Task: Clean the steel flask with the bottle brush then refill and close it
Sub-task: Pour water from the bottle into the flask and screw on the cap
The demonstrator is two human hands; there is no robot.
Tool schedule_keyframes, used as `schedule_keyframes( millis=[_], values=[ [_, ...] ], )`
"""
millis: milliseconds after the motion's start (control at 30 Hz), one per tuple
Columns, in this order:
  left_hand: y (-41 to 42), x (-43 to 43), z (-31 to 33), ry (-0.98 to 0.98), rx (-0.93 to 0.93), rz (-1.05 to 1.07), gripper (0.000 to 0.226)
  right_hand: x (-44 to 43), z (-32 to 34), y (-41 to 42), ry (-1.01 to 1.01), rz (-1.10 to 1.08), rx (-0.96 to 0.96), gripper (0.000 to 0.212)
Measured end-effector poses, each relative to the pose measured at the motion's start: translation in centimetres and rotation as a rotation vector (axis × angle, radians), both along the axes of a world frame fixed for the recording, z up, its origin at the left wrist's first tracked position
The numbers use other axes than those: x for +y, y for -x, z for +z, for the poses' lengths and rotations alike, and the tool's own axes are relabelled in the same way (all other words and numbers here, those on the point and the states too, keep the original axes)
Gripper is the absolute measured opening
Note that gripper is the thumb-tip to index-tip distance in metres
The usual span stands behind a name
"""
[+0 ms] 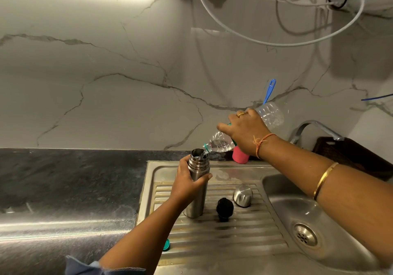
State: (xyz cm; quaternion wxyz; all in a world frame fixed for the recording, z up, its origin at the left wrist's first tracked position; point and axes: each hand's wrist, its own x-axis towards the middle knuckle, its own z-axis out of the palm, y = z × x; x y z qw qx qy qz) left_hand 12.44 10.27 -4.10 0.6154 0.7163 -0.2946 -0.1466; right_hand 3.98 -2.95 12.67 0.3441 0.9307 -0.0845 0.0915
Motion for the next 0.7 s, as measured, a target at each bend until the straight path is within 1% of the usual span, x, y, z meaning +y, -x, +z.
schedule_keyframes(
  millis=[167,267,467,633,700],
  values=[
    [0.0,0.0,0.1,0.002,0.000,-0.001,0.070,0.1,0.0,-0.5,0.072,0.052,-0.018,0.048],
    [0.0,0.0,-0.1,-0.005,0.002,0.000,0.071,0.1,0.0,-0.8,0.182,0.111,-0.055,0.045],
    [-0.1,0.0,-0.1,-0.013,0.005,-0.001,0.074,0.0,0.8,-1.7,0.330,0.187,-0.084,0.040],
    [-0.1,0.0,-0.1,-0.012,0.015,-0.003,0.075,0.1,1.2,-2.5,0.383,0.240,-0.034,0.050],
    [-0.1,0.0,0.0,-0.015,0.010,-0.002,0.076,0.2,1.2,-2.7,0.412,0.260,-0.011,0.051]
  ],
)
